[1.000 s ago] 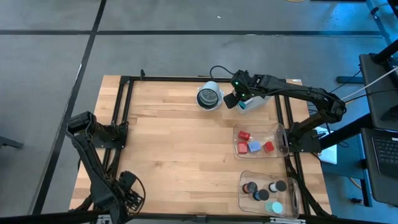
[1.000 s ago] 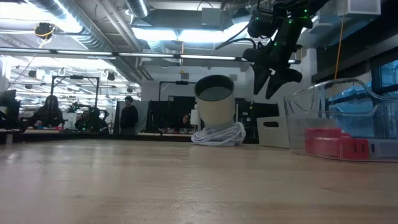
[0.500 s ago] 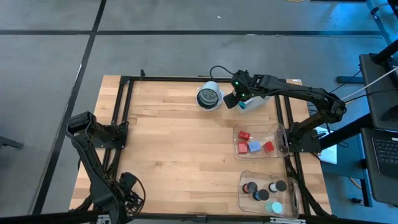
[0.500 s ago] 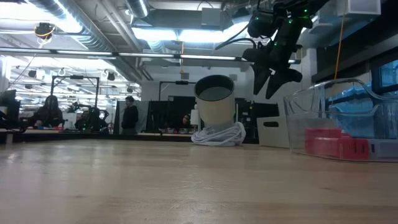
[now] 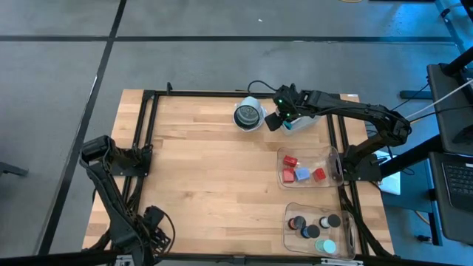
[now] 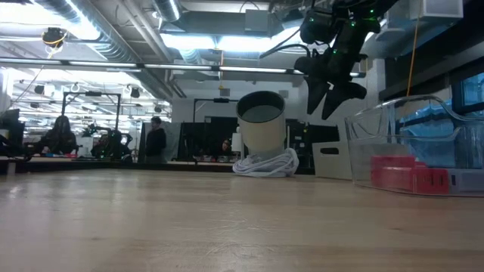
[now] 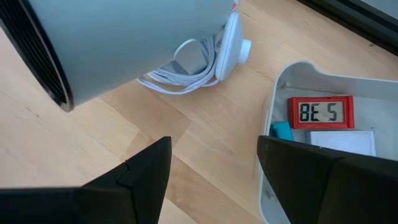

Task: Pick & Place Office items
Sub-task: Put the blue hourglass into the bottom transparent bin

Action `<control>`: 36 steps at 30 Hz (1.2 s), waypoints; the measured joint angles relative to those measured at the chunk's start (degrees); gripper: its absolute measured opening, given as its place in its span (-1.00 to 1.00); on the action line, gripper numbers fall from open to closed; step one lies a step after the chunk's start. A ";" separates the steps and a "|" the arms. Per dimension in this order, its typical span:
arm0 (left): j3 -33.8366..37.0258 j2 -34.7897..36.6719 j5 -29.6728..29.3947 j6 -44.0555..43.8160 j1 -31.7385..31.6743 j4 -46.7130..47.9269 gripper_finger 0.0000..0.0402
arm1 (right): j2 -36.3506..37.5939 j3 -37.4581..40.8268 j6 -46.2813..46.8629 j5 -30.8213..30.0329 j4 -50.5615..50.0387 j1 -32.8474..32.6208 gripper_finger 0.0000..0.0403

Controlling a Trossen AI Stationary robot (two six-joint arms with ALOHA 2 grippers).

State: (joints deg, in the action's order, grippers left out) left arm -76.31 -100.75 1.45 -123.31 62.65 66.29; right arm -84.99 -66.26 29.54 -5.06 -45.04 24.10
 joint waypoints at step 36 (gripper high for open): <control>-2.29 9.02 -64.82 11.20 -8.88 17.48 0.05 | 0.00 0.00 -14.46 0.67 31.34 -21.86 0.19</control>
State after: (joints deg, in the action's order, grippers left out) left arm -78.61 -91.73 -63.37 -112.10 53.78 83.78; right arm -84.99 -66.26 15.08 -4.39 -13.69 2.24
